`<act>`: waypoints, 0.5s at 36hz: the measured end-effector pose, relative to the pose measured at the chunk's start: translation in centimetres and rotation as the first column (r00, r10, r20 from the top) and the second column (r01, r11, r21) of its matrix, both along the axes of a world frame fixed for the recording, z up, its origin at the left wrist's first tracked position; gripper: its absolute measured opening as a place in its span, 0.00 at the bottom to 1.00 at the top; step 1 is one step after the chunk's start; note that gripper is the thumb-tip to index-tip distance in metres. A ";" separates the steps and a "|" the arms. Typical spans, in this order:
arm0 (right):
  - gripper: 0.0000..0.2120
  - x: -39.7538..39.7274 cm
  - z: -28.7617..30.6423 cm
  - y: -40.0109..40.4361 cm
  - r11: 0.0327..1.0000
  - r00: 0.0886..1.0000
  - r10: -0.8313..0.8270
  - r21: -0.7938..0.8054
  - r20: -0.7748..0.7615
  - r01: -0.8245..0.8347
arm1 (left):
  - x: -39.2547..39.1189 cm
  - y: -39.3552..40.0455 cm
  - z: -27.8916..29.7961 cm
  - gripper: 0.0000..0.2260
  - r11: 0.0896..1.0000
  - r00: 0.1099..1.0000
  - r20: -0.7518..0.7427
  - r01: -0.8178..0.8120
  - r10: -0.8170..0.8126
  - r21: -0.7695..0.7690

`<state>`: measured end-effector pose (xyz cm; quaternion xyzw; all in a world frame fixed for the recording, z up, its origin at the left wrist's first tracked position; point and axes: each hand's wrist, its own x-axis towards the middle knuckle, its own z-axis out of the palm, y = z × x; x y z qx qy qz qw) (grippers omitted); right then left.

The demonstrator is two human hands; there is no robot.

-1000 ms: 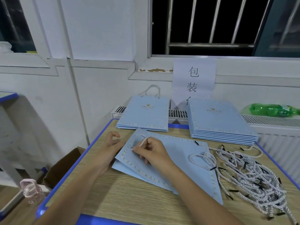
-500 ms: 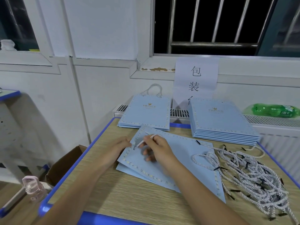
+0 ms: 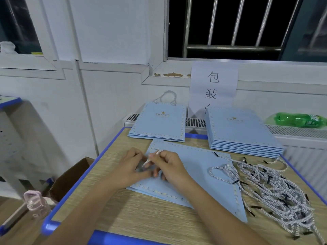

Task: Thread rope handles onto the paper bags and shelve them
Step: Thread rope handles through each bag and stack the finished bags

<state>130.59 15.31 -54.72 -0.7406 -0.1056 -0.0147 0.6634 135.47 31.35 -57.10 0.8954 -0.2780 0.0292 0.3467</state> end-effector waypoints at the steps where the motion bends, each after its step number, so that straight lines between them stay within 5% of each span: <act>1: 0.11 0.0 -0.1 0.1 0.998 0.999 0.020 -0.065 0.038 -0.018 | 0.1 0.0 -0.1 0.17 1.000 0.999 0.041 -0.004 0.003 0.014; 5: 0.08 0.3 0.0 -0.3 0.979 0.983 0.002 -0.202 0.182 0.035 | 0.0 -0.3 0.9 0.26 0.970 0.995 -0.092 0.011 -0.035 -0.244; 9: 0.11 0.2 0.3 -1.1 0.986 0.966 -0.062 -0.133 0.253 0.098 | -0.3 -0.5 2.5 0.10 0.880 0.933 -0.338 -0.053 -0.125 -0.471; 11: 0.13 0.2 0.1 -1.6 0.978 0.963 -0.098 -0.157 0.251 0.140 | -0.1 -0.3 2.9 0.08 0.782 0.914 -0.397 -0.185 -0.085 -0.594; 15: 0.12 0.9 -0.7 -2.4 0.911 0.955 -0.146 -0.343 0.257 0.231 | 0.2 0.8 3.9 0.05 0.410 0.834 -0.512 -0.402 -0.205 -0.818; 18: 0.12 1.2 -1.1 -2.5 0.782 0.959 -0.100 -0.576 0.264 0.239 | 0.8 1.0 3.4 0.08 0.408 0.839 -0.544 -0.492 -0.014 -0.769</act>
